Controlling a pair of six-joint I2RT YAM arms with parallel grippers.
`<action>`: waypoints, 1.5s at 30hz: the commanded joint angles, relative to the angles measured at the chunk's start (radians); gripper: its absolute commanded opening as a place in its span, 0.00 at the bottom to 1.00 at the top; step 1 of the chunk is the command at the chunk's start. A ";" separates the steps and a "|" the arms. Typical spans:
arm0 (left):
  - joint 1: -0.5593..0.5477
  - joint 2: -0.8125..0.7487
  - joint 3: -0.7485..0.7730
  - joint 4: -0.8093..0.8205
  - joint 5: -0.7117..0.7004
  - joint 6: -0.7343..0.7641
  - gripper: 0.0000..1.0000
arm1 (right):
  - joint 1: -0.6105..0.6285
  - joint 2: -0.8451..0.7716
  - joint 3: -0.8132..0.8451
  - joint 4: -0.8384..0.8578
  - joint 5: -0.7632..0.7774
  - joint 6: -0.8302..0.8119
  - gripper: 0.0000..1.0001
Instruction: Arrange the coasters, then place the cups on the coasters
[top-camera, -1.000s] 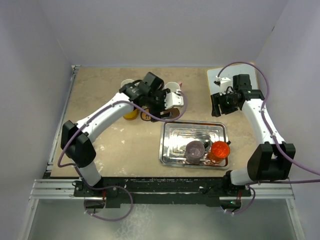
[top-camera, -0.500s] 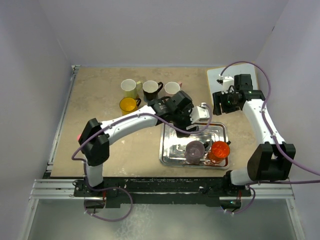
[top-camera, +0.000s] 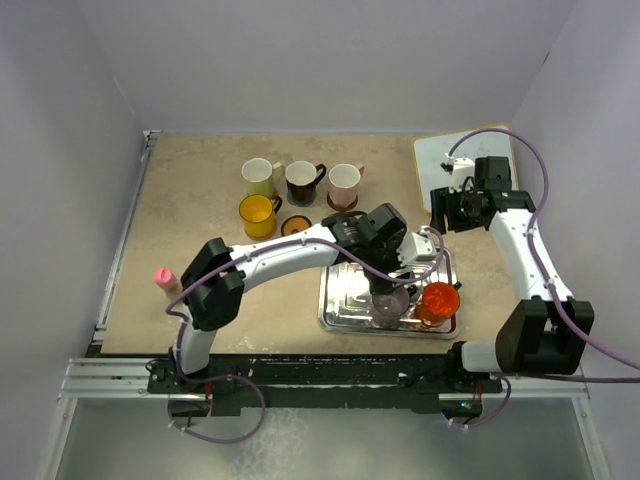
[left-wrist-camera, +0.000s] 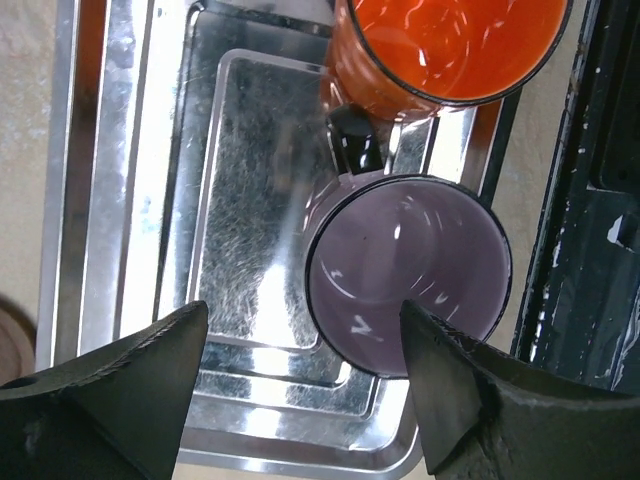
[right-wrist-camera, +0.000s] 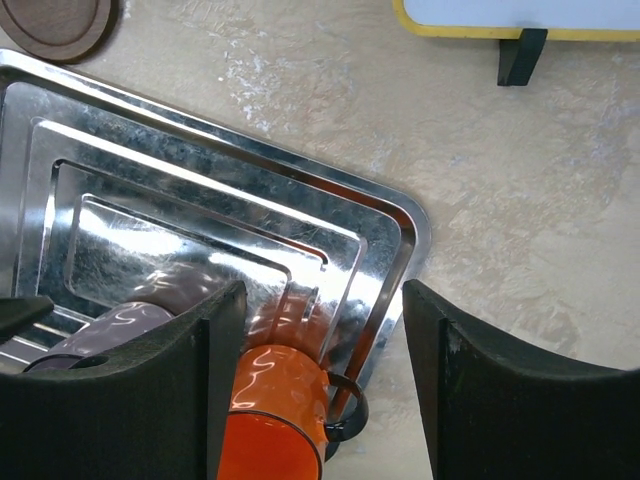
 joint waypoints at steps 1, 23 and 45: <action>-0.025 0.033 0.050 0.034 -0.029 -0.017 0.74 | -0.021 -0.039 -0.005 0.032 -0.018 0.018 0.66; -0.041 0.108 0.049 0.030 -0.051 -0.001 0.44 | -0.042 -0.068 -0.043 0.050 -0.035 0.025 0.67; -0.021 0.036 0.091 -0.086 0.005 0.211 0.03 | -0.063 -0.082 -0.041 0.043 -0.010 0.005 0.67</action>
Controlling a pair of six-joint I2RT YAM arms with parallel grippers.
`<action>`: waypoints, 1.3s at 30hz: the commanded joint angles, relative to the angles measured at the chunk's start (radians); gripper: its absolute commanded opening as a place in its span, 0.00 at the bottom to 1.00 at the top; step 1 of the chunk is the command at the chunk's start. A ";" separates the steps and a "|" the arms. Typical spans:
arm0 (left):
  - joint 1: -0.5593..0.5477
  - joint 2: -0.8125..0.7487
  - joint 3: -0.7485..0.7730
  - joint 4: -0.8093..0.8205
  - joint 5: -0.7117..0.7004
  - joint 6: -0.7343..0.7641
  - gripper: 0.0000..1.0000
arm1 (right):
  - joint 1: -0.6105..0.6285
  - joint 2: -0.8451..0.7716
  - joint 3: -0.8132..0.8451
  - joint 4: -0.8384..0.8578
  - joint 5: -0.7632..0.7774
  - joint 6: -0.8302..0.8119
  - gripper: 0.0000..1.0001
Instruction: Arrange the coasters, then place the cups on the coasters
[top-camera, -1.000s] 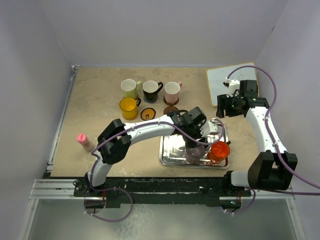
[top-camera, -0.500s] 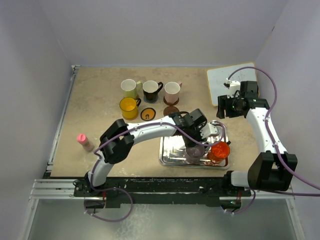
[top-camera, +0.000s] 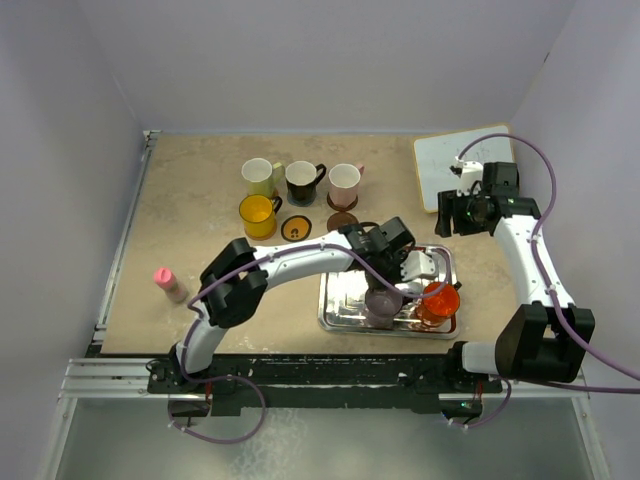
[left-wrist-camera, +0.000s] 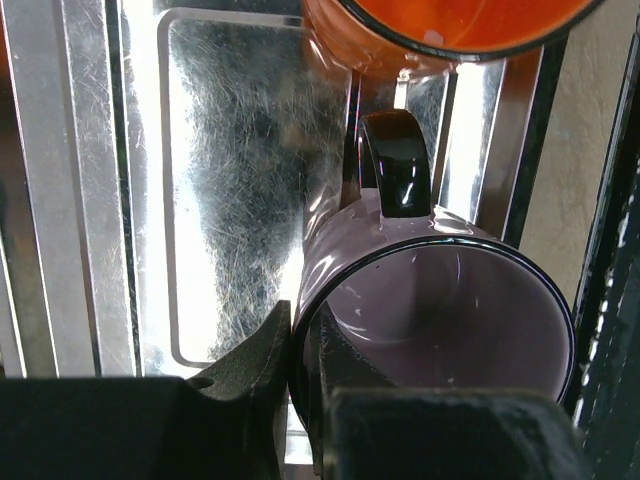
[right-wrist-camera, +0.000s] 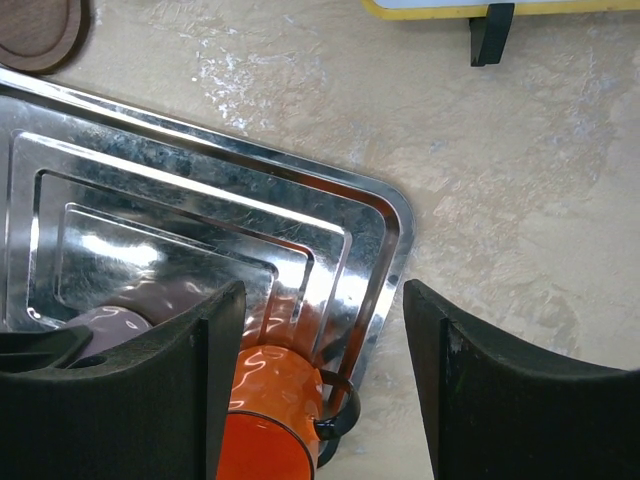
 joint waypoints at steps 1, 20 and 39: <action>0.021 -0.095 0.058 -0.076 0.048 0.113 0.03 | -0.008 -0.043 0.008 0.010 -0.004 -0.012 0.67; 0.186 -0.232 0.091 -0.193 0.021 0.228 0.03 | -0.011 -0.057 0.007 0.001 -0.008 -0.072 0.74; 0.464 -0.260 0.031 -0.041 -0.111 0.183 0.03 | -0.032 -0.062 0.001 0.004 -0.013 -0.079 1.00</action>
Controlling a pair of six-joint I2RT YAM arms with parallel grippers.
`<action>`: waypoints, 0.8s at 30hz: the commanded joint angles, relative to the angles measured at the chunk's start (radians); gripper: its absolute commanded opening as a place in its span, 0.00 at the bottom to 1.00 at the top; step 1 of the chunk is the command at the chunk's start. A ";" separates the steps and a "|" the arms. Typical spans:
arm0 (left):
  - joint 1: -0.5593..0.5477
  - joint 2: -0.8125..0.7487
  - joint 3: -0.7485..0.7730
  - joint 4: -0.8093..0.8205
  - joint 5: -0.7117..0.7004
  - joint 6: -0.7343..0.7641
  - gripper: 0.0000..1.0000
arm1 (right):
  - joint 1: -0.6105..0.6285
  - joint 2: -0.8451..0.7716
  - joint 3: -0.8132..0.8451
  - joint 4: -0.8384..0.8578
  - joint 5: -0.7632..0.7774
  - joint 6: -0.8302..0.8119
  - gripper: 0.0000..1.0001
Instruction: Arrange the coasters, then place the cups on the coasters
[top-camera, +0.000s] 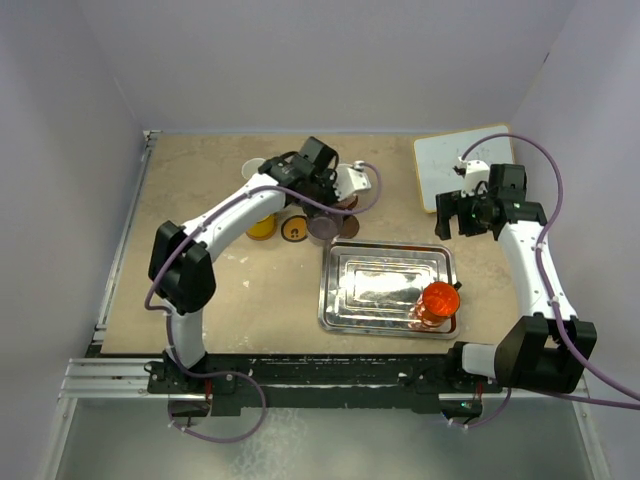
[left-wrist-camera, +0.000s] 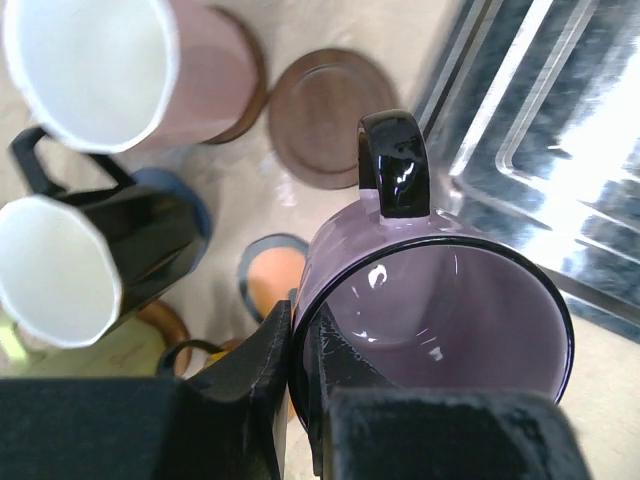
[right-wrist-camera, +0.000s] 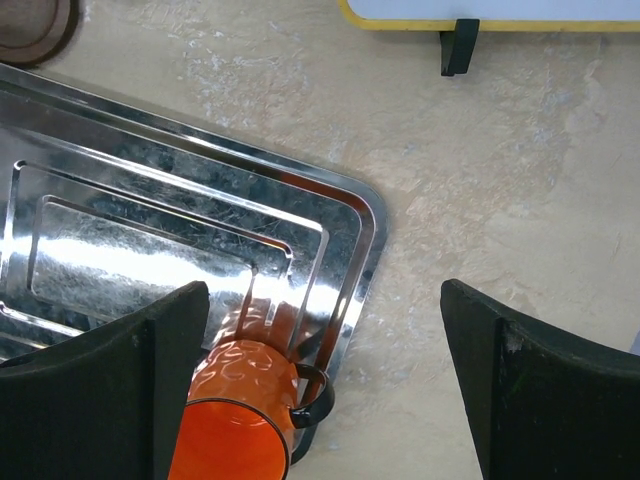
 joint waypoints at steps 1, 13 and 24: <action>0.093 -0.061 -0.001 0.114 -0.007 -0.019 0.03 | -0.008 -0.007 0.012 0.005 -0.021 -0.010 1.00; 0.224 -0.004 -0.032 0.205 0.028 -0.012 0.03 | -0.008 0.008 0.012 0.004 -0.054 -0.007 1.00; 0.235 0.030 -0.087 0.280 -0.002 -0.103 0.03 | -0.007 0.038 0.022 0.008 -0.071 -0.003 1.00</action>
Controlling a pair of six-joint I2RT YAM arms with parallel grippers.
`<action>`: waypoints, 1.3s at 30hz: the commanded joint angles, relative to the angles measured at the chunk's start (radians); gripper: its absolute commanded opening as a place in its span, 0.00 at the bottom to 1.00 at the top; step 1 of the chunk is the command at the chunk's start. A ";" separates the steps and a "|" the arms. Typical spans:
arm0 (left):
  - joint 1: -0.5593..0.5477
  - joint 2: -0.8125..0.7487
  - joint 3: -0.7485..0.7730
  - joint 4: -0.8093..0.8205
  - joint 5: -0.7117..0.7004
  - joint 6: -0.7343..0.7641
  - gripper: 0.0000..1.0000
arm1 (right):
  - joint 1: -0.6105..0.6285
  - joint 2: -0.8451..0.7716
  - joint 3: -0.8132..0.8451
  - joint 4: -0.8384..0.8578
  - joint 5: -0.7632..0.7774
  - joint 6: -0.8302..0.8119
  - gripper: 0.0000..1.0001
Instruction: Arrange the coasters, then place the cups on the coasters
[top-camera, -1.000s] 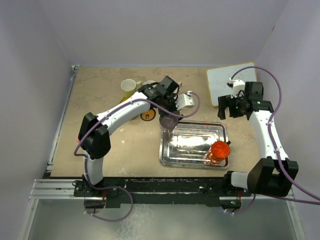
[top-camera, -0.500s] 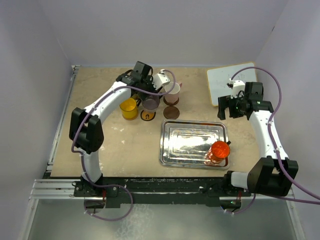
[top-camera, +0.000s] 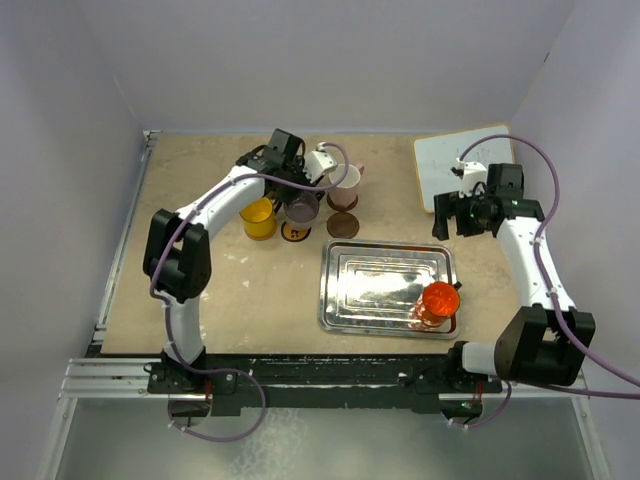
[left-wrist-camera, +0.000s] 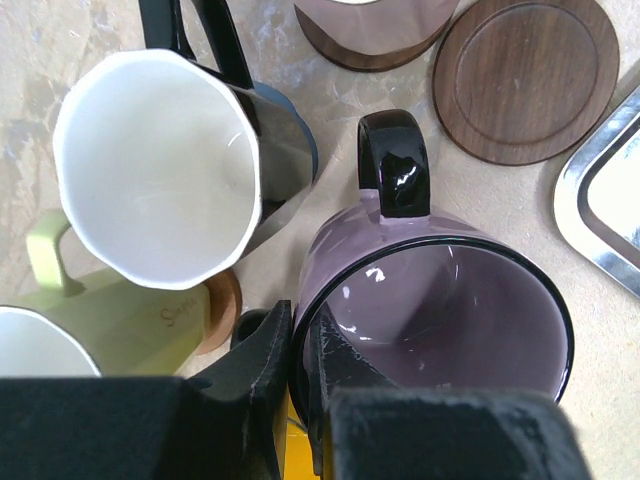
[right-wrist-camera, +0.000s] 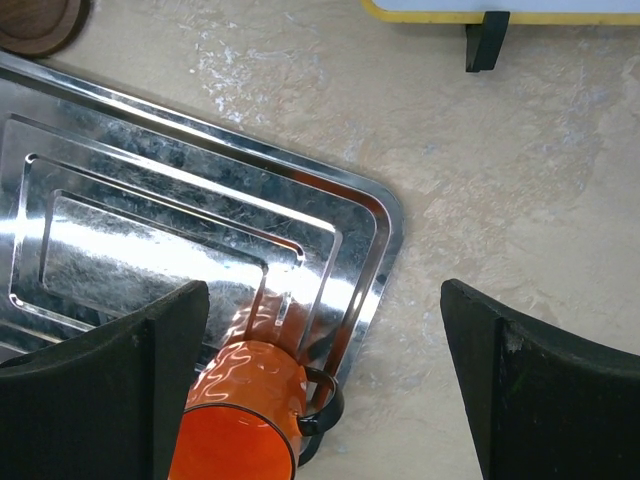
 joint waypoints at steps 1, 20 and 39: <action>0.010 -0.008 -0.011 0.112 0.002 -0.074 0.03 | -0.003 0.012 0.023 0.006 -0.035 -0.004 1.00; 0.016 -0.009 -0.093 0.141 -0.029 -0.097 0.03 | -0.004 0.032 0.030 0.001 -0.051 0.000 1.00; 0.025 0.014 -0.114 0.148 -0.025 -0.095 0.14 | -0.003 0.018 0.013 0.006 -0.047 -0.001 1.00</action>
